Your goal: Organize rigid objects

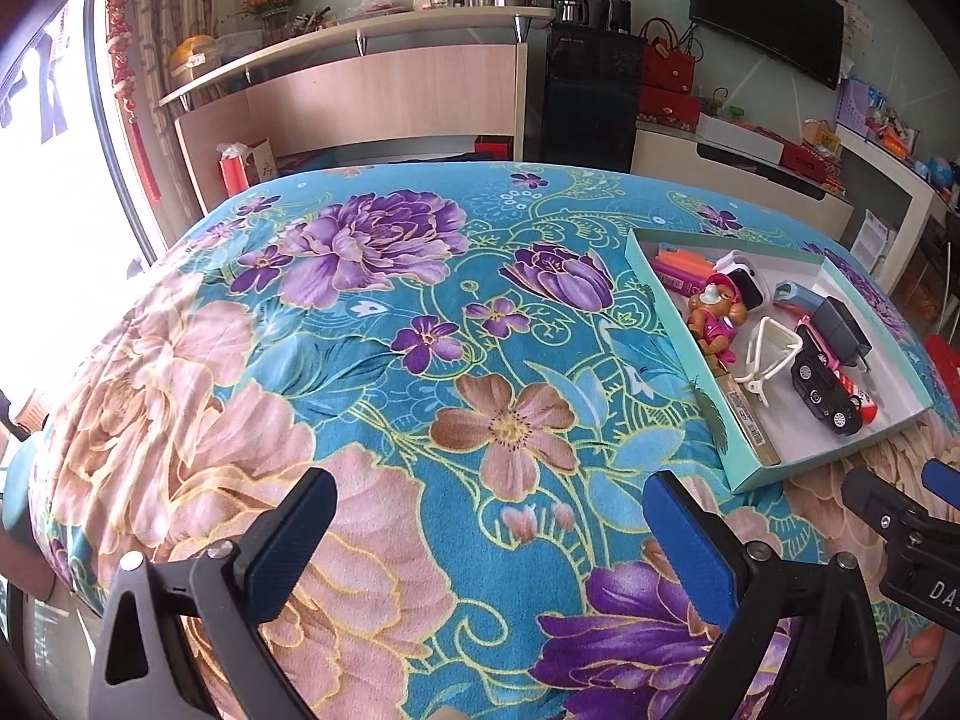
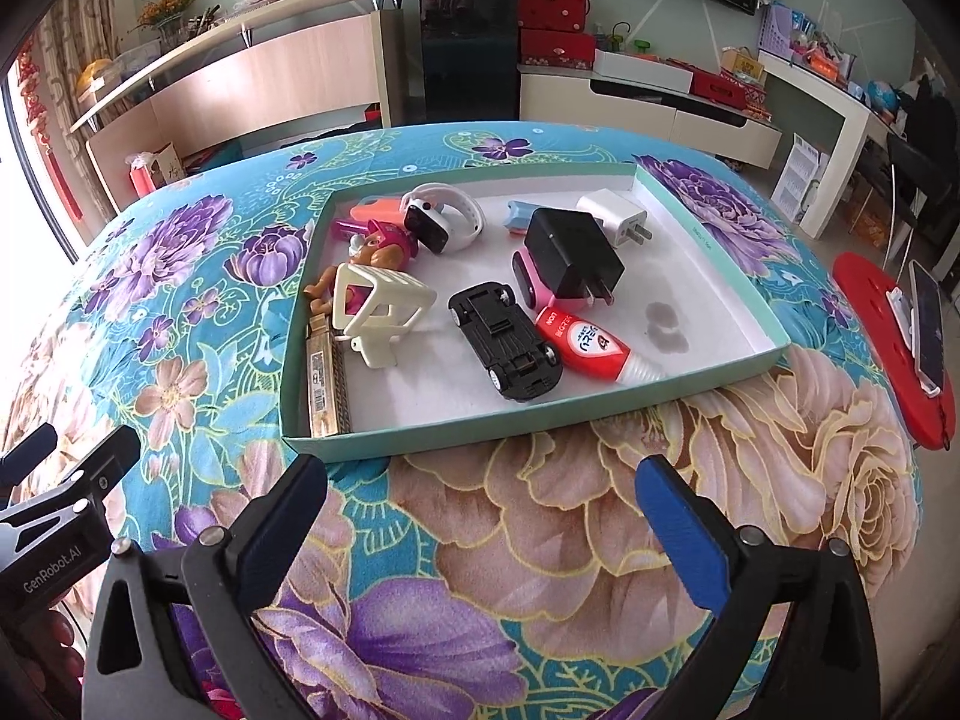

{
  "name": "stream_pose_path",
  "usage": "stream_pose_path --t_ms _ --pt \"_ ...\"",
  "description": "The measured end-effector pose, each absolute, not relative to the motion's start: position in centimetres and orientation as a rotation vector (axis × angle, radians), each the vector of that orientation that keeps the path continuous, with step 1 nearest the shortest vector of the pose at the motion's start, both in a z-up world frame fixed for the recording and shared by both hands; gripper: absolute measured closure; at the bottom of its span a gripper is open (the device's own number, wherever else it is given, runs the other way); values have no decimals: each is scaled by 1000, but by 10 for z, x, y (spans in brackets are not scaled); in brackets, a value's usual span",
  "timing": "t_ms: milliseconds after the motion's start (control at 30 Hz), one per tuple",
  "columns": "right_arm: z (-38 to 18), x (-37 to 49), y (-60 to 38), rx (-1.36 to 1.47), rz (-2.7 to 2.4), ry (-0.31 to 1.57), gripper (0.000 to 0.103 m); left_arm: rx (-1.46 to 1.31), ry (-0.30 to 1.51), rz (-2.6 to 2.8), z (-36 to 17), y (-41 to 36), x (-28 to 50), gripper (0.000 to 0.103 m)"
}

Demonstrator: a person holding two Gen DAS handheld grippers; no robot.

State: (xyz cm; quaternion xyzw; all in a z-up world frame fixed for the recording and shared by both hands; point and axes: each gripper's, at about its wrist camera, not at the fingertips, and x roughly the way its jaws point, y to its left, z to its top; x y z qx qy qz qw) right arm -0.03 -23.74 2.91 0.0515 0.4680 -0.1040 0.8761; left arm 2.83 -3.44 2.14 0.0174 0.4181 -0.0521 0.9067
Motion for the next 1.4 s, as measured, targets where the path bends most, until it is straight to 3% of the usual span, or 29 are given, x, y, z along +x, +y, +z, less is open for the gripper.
stream_pose_path --t_ms 1400 --pt "22 -4 -221 64 -256 956 1 39 895 -74 19 -17 19 0"
